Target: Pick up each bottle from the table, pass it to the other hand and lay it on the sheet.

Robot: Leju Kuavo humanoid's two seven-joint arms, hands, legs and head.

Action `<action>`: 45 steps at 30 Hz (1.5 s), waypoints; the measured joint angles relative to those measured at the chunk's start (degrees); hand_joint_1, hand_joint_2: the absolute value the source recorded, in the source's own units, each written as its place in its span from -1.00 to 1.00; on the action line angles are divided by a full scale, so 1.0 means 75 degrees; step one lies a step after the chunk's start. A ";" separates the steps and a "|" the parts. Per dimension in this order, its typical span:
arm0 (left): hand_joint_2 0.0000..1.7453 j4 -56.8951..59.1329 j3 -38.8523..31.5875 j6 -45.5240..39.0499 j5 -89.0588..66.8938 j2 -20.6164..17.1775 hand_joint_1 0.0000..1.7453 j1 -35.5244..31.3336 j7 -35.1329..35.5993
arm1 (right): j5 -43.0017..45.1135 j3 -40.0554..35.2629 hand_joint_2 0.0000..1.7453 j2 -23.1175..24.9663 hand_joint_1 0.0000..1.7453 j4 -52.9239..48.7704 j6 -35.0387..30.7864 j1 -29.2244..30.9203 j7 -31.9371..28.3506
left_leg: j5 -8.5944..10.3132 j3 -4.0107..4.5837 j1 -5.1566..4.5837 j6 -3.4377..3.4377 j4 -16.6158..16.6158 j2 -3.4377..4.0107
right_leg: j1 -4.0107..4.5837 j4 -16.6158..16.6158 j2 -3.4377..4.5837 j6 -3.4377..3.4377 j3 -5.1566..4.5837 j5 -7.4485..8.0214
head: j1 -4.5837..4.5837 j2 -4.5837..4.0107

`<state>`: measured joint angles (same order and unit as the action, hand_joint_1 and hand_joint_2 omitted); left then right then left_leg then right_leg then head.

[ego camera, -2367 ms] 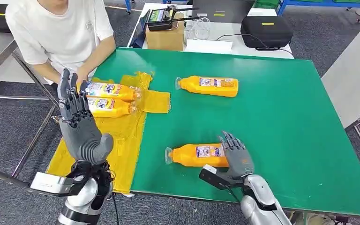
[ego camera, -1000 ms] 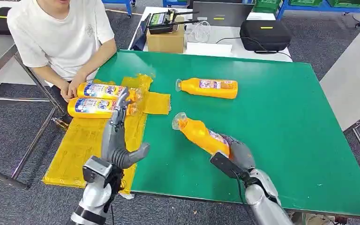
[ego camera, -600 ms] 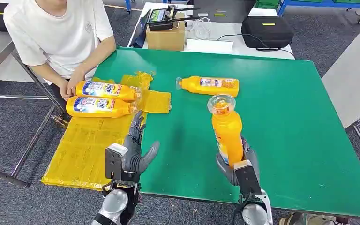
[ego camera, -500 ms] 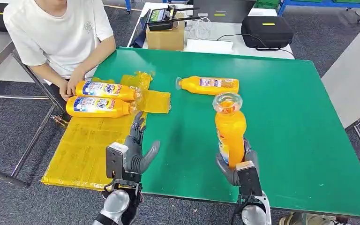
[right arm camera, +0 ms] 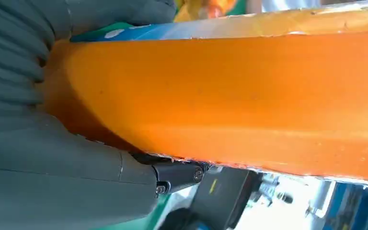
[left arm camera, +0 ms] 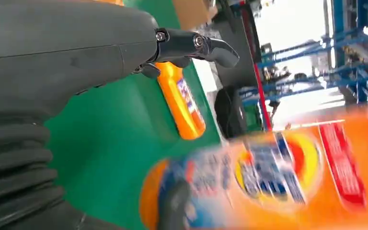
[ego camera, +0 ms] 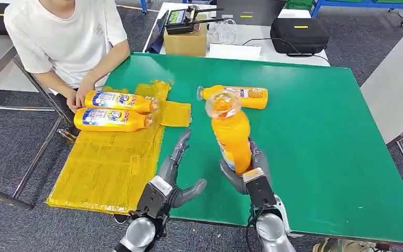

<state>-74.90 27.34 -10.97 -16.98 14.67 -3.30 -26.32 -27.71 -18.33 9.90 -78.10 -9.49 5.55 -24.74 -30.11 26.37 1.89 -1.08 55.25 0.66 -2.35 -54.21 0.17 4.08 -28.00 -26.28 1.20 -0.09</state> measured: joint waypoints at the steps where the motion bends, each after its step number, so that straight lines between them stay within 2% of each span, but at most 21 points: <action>1: 1.00 0.0000 0.0035 0.0024 -0.0059 0.0000 -1.00 -0.0003 0.0000 | -0.0153 -0.0114 1.00 -0.0009 1.00 0.0050 -0.0021 0.0059 0.0009 | 0.0000 0.0000 0.0000 0.0000 0.0000 0.0000 | 0.0000 0.0000 0.0000 0.0000 0.0000 0.0000 | -0.0003 0.0000; 7: 1.00 -0.0023 0.0029 0.0032 0.0242 0.0018 -1.00 -0.0003 0.0230 | -0.0543 -0.0581 1.00 -0.0012 1.00 0.0175 -0.0035 0.0233 0.0064 | 0.0000 0.0001 0.0000 0.0000 0.0000 -0.0001 | -0.0001 0.0000 0.0000 0.0000 0.0000 0.0000 | 0.0000 0.0000; 11: 1.00 -0.0023 -0.0158 0.0604 0.1726 0.0087 -1.00 -0.0058 0.0886 | -0.0587 -0.0907 1.00 0.0000 1.00 0.0193 -0.0050 0.0234 0.0137 | 0.0000 0.0000 0.0000 0.0000 0.0000 0.0001 | 0.0000 0.0000 0.0000 0.0000 -0.0001 0.0000 | -0.0003 0.0000; 20: 1.00 -0.0303 -0.0338 0.0633 0.2194 0.0085 -1.00 -0.0043 0.0726 | -0.0876 -0.1706 1.00 -0.0102 1.00 0.0420 0.0079 0.0443 0.0195 | 0.0000 0.0005 0.0000 0.0000 0.0000 -0.0001 | -0.0001 -0.0001 0.0000 0.0000 -0.0001 0.0000 | 0.0000 0.0000; 25: 1.00 -0.0536 -0.0463 0.0245 0.2054 0.0085 -1.00 0.0016 0.0521 | -0.1486 -0.2170 1.00 -0.0178 1.00 0.0755 0.0324 0.0738 0.0647 | 0.0000 0.0004 0.0001 0.0000 0.0000 0.0000 | 0.0001 0.0000 0.0000 0.0000 -0.0003 0.0000 | 0.0000 0.0003; 26: 1.00 -0.0588 -0.0487 0.0141 0.1988 0.0085 -0.74 0.0023 0.0487 | -0.1598 -0.2320 1.00 -0.0216 1.00 0.0906 0.0393 0.0808 0.0728 | 0.0000 0.0004 0.0001 0.0000 0.0000 0.0000 | 0.0001 -0.0001 0.0000 0.0000 -0.0003 0.0000 | -0.0003 0.0000; 27: 1.00 -0.0609 -0.0525 0.0032 0.1896 0.0085 0.56 0.0035 0.0460 | -0.1633 -0.2408 1.00 -0.0242 1.00 0.1028 0.0440 0.0896 0.0775 | 0.0000 0.0004 0.0001 0.0000 0.0000 0.0001 | 0.0001 0.0000 0.0000 0.0000 -0.0005 0.0000 | 0.0003 0.0000; 28: 1.00 -0.0629 -0.0551 -0.0064 0.1816 0.0084 0.90 0.0058 0.0431 | -0.1648 -0.2501 1.00 -0.0277 1.00 0.1179 0.0498 0.1014 0.0810 | 0.0001 0.0003 0.0001 -0.0001 0.0000 0.0000 | 0.0001 0.0000 0.0000 0.0000 -0.0005 0.0000 | -0.0003 0.0000; 29: 1.00 -0.0644 -0.0566 -0.0119 0.1780 0.0085 1.00 0.0083 0.0417 | -0.1648 -0.2574 1.00 -0.0306 1.00 0.1291 0.0521 0.1105 0.0810 | 0.0001 0.0003 0.0001 -0.0001 0.0000 0.0000 | 0.0001 0.0000 0.0000 0.0000 -0.0005 0.0000 | -0.0003 0.0000; 34: 1.00 -0.0653 -0.0586 -0.0122 0.1780 0.0082 1.00 0.0103 0.0417 | -0.1648 -0.2641 1.00 -0.0329 1.00 0.1382 0.0530 0.1186 0.0810 | 0.0001 0.0003 0.0001 -0.0001 0.0000 0.0001 | 0.0001 0.0000 0.0000 0.0000 -0.0005 0.0000 | 0.0000 0.0000; 36: 1.00 -0.0653 -0.0612 -0.0125 0.1783 0.0085 1.00 0.0119 0.0423 | -0.1642 -0.2688 1.00 -0.0344 0.86 0.1467 0.0533 0.1255 0.0816 | 0.0001 0.0003 0.0000 -0.0001 0.0000 0.0002 | 0.0001 0.0000 0.0001 0.0000 -0.0005 0.0000 | -0.0003 0.0000; 38: 1.00 -0.0653 -0.0735 -0.0195 0.1777 0.0085 1.00 0.0189 0.0484 | -0.1654 -0.2904 1.00 -0.0376 0.54 0.1851 0.0551 0.1550 0.1032 | 0.0001 0.0003 0.0000 -0.0001 0.0001 0.0003 | 0.0000 0.0000 0.0002 0.0000 -0.0009 0.0000 | 0.0000 0.0000; 39: 1.00 -0.0650 -0.0802 -0.0189 0.1798 0.0084 1.00 0.0199 0.0560 | -0.1680 -0.3000 1.00 -0.0379 -0.38 0.2014 0.0533 0.1695 0.1137 | 0.0001 0.0004 0.0000 -0.0001 0.0001 0.0004 | 0.0001 0.0000 0.0002 0.0000 -0.0012 0.0000 | 0.0000 0.0000; 40: 1.00 -0.0650 -0.0837 -0.0169 0.1810 0.0085 1.00 0.0201 0.0606 | -0.1692 -0.3023 1.00 -0.0382 -1.00 0.2058 0.0524 0.1739 0.1148 | 0.0001 0.0003 0.0000 -0.0001 0.0001 0.0004 | 0.0001 0.0000 0.0002 0.0000 -0.0013 0.0000 | -0.0003 0.0000; 45: 1.00 -0.0647 -0.0912 0.0103 0.2144 0.0085 1.00 0.0153 0.0939 | -0.1797 -0.3069 1.00 -0.0373 -1.00 0.2160 0.0133 0.1718 0.1274 | 0.0001 0.0006 0.0000 -0.0001 0.0001 0.0004 | 0.0001 -0.0001 0.0002 0.0000 -0.0013 0.0000 | -0.0006 0.0000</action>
<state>-79.76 20.50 -10.21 -0.90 15.30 -2.16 -19.28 -41.18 -41.35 7.10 -61.90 -8.49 18.44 -15.19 -30.10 26.41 1.90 -1.08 55.26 0.70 -2.34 -54.21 0.19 4.08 -28.10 -26.28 1.16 -0.09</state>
